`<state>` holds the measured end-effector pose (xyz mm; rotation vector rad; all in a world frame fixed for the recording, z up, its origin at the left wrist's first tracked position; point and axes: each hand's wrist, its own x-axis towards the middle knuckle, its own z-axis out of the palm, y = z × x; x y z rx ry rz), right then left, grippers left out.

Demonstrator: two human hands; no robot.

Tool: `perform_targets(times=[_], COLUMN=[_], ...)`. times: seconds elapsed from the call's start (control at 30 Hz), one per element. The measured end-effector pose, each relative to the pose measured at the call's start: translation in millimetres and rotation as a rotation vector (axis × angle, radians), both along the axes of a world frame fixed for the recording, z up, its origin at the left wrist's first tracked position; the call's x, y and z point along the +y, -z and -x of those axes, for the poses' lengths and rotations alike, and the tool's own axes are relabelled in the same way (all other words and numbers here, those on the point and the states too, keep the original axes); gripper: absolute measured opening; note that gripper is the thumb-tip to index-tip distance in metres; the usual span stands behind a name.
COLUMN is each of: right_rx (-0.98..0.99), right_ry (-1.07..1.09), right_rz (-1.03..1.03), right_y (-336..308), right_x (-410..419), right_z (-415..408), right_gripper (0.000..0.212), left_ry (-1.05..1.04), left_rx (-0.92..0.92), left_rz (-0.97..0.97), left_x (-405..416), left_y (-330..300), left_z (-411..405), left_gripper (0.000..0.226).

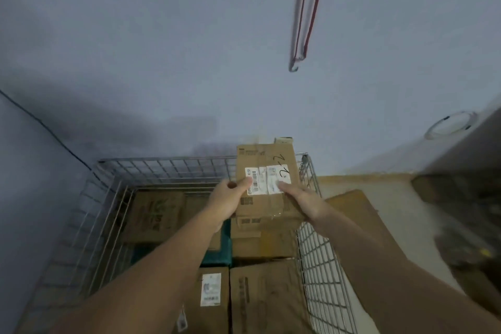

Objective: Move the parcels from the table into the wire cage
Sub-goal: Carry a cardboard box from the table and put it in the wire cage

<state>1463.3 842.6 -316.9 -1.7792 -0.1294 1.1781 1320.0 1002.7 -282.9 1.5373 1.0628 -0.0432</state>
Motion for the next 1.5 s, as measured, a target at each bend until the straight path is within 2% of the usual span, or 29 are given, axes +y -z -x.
perform_targets(times=[0.1, 0.27, 0.37, 0.57, 0.73, 0.93, 1.1, 1.2, 1.37, 1.5], right_rx=[-0.004, -0.151, -0.171, -0.262, -0.381, -0.579, -0.634, -0.589, -0.526, -0.557], right_ry=[0.025, 0.09, 0.11, 0.151, 0.212, 0.22, -0.017, -0.106, -0.309, -0.504], right_rz=[0.117, 0.321, 0.359, 0.471, 0.522, 0.455, 0.493, 0.574, 0.665, 0.705], right_y=[91, 221, 284, 362, 385, 372, 377, 393, 430, 416], right_x=[3, 6, 9, 27, 30, 21, 33, 39, 37, 38], right_z=[-4, -18, -22, -34, -42, -14, -20, -29, -37, -34], right_gripper=[0.064, 0.048, 0.048, 0.048, 0.045, 0.054, 0.061, 0.061, 0.048, 0.057], left_ry=[0.057, 0.077, 0.074, 0.089, 0.084, 0.12, 0.148, 0.223, 0.287, 0.487], left_rx=[0.07, 0.141, 0.171, 0.125, 0.019, 0.066, 0.096, 0.14, 0.097, 0.124], left_rz=[0.029, 0.067, 0.075, 0.035, -0.044, -0.009, -0.122, -0.084, -0.041, 0.012], left_x=[9, 3, 1, 7, 9, 2, 9, 20, 19, 16], left_y=[109, 247, 304, 384, 412, 419, 422, 435, 440, 411], left_z=[-18, -47, -61, -79, -92, -81, -89, -91, -89, -76], left_gripper=[0.047, 0.024, 0.014, 0.019, 0.027, 0.026, 0.017, 0.009, 0.04, 0.041])
